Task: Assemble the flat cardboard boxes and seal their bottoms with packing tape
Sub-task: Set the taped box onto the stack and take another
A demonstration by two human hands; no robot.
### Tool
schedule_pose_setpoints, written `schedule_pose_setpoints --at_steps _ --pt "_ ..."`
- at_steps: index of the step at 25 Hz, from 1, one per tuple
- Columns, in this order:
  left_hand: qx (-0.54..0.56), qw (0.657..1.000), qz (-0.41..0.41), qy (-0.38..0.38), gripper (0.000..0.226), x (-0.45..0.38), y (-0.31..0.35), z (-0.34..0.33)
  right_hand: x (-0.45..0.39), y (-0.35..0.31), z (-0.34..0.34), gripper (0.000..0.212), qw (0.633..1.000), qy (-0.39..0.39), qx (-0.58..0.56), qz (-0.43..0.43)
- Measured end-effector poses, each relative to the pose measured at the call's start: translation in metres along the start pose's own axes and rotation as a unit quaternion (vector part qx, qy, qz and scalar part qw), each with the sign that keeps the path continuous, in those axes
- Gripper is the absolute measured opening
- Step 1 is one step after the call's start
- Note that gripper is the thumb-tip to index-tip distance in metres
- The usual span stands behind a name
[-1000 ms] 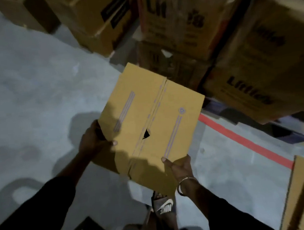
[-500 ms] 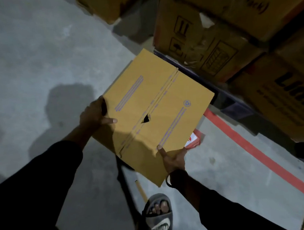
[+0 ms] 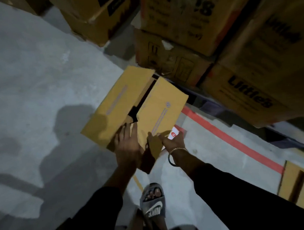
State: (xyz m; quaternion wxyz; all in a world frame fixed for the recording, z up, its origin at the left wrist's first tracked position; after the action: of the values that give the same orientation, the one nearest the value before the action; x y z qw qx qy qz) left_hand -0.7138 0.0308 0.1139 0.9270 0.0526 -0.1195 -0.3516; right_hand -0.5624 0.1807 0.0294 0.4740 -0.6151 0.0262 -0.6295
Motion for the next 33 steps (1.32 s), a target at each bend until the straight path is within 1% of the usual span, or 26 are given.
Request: schedule_pose_setpoints --at_steps 1,2,3,4,6,8,10,12,14,17,19,21,23,25,26,27,28,29,30,31,32,33 --pt "0.005 1.000 -0.013 0.007 0.057 0.021 0.024 0.007 0.018 -0.012 0.019 0.125 1.000 0.002 0.007 0.018" --pt "0.009 1.000 -0.023 0.008 0.053 0.040 0.048 0.012 0.037 -0.020 0.039 0.115 0.999 0.006 0.019 0.026" --pt "0.012 0.999 -0.032 -0.008 0.054 0.060 0.073 0.017 0.060 -0.022 0.065 0.104 0.999 0.007 0.037 0.030" --pt "0.016 0.998 -0.043 -0.032 0.062 0.082 0.099 0.018 0.084 -0.020 0.094 0.094 0.998 0.012 0.063 0.028" --pt "0.021 0.993 -0.082 -0.078 0.075 0.135 0.158 0.017 0.129 0.004 0.159 0.082 0.996 0.018 0.090 0.010" --pt "0.001 0.987 -0.115 -0.114 0.075 0.190 0.213 0.008 0.164 0.045 0.221 0.074 0.994 0.012 0.108 -0.013" --pt "-0.006 0.976 -0.134 -0.169 0.074 0.242 0.261 -0.012 0.187 0.102 0.277 0.066 0.993 0.021 0.108 -0.043" --pt "-0.013 0.963 -0.164 -0.215 0.071 0.292 0.314 -0.049 0.200 0.174 0.333 0.061 0.991 0.040 0.096 -0.087" --pt "-0.007 0.950 -0.199 -0.243 0.070 0.340 0.360 -0.099 0.202 0.259 0.385 0.059 0.985 0.065 0.099 -0.126" --pt "-0.026 0.921 -0.259 -0.288 0.069 0.397 0.413 -0.188 0.182 0.381 0.451 0.063 0.971 0.086 0.141 -0.175" --pt "-0.028 0.905 -0.285 -0.315 0.070 0.420 0.430 -0.237 0.165 0.436 0.486 0.070 0.962 0.120 0.142 -0.201" --pt "-0.031 0.891 -0.298 -0.340 0.071 0.440 0.441 -0.293 0.143 0.487 0.514 0.084 0.949 0.158 0.146 -0.229" --pt "-0.048 0.876 -0.316 -0.360 0.069 0.451 0.449 -0.353 0.113 0.525 0.533 0.104 0.936 0.186 0.155 -0.255" --pt "-0.058 0.851 -0.321 -0.411 0.066 0.468 0.451 -0.410 0.091 0.554 0.541 0.134 0.926 0.205 0.146 -0.281" --pt "-0.061 0.840 -0.314 -0.439 0.067 0.473 0.450 -0.431 0.078 0.569 0.539 0.147 0.920 0.201 0.157 -0.297" --pt "-0.071 0.829 -0.317 -0.455 0.070 0.478 0.449 -0.446 0.065 0.585 0.535 0.155 0.913 0.193 0.177 -0.312" --pt "-0.075 0.821 -0.322 -0.466 0.072 0.481 0.451 -0.457 0.050 0.604 0.533 0.157 0.907 0.193 0.206 -0.314" --pt "-0.078 0.822 -0.325 -0.462 0.073 0.479 0.455 -0.461 0.039 0.615 0.532 0.154 0.905 0.202 0.229 -0.295" --pt "-0.078 0.825 -0.330 -0.451 0.074 0.472 0.462 -0.462 0.034 0.623 0.536 0.151 0.901 0.231 0.249 -0.270" --pt "-0.081 0.826 -0.344 -0.439 0.075 0.464 0.470 -0.460 0.037 0.619 0.539 0.148 0.895 0.250 0.270 -0.251" --pt "-0.085 0.824 -0.353 -0.436 0.075 0.457 0.476 -0.456 0.048 0.613 0.538 0.143 0.901 0.249 0.257 -0.246" --pt "-0.096 0.821 -0.355 -0.436 0.077 0.449 0.479 -0.449 0.056 0.604 0.537 0.135 0.903 0.236 0.273 -0.235"
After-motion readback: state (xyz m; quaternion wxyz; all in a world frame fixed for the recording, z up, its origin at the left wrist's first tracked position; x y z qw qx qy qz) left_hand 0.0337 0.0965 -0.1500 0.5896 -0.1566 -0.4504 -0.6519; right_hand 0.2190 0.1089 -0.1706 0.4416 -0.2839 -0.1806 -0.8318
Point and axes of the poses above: each hand's wrist, its own x-axis away from the middle knuckle, its own z-axis out of the back of the hand, y = z × x, the point moved 10 cm from there along -x, towards the middle knuckle, and after that the axes turned 9 degrees about -x, right-handed, at the moved point
